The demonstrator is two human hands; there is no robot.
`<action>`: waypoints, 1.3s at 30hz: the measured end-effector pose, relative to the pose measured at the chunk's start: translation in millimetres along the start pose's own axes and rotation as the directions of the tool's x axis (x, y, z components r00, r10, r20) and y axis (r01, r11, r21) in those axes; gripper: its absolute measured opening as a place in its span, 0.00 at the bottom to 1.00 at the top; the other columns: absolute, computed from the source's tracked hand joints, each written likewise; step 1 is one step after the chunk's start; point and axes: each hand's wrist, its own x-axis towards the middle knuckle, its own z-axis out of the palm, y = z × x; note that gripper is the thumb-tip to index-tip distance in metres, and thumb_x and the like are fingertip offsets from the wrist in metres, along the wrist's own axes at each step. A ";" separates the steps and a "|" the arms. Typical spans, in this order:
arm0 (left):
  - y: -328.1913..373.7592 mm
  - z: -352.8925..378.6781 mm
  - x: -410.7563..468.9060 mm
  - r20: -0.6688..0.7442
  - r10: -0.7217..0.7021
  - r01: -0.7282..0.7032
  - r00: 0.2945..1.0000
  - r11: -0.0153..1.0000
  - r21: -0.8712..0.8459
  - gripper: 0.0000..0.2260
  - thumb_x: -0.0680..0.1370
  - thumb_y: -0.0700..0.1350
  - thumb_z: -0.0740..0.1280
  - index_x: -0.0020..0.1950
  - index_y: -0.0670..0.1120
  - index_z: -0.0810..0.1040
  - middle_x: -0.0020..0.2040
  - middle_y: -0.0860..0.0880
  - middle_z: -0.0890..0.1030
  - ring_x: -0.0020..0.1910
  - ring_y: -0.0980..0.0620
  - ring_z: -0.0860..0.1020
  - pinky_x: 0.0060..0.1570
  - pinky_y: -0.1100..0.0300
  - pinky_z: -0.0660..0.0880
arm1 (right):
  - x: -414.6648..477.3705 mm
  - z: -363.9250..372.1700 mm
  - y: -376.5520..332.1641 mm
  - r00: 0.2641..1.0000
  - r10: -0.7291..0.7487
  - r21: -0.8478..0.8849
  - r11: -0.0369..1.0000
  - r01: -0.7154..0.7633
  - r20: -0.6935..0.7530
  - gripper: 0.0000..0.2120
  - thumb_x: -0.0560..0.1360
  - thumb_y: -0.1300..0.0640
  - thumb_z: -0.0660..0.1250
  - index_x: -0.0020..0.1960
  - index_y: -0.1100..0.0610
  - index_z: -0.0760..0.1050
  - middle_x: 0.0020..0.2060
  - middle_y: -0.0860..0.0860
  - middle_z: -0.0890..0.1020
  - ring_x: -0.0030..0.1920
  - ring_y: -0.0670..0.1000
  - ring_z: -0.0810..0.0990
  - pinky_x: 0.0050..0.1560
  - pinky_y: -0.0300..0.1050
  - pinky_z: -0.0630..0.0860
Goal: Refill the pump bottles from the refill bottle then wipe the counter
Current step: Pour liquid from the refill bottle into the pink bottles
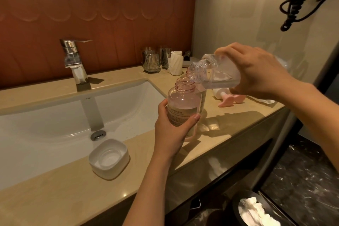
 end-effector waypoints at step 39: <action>-1.5 -0.4 0.4 -0.001 0.013 -0.013 1.000 1.000 0.014 0.33 0.62 0.57 0.73 0.64 0.58 0.63 0.53 0.68 0.71 0.47 0.77 0.72 0.45 0.77 0.72 | 1.2 -4.9 -2.9 0.999 0.021 -0.021 1.000 -0.021 0.037 0.41 0.61 0.54 0.79 0.69 0.52 0.63 0.64 0.52 0.71 0.55 0.56 0.72 0.49 0.42 0.63</action>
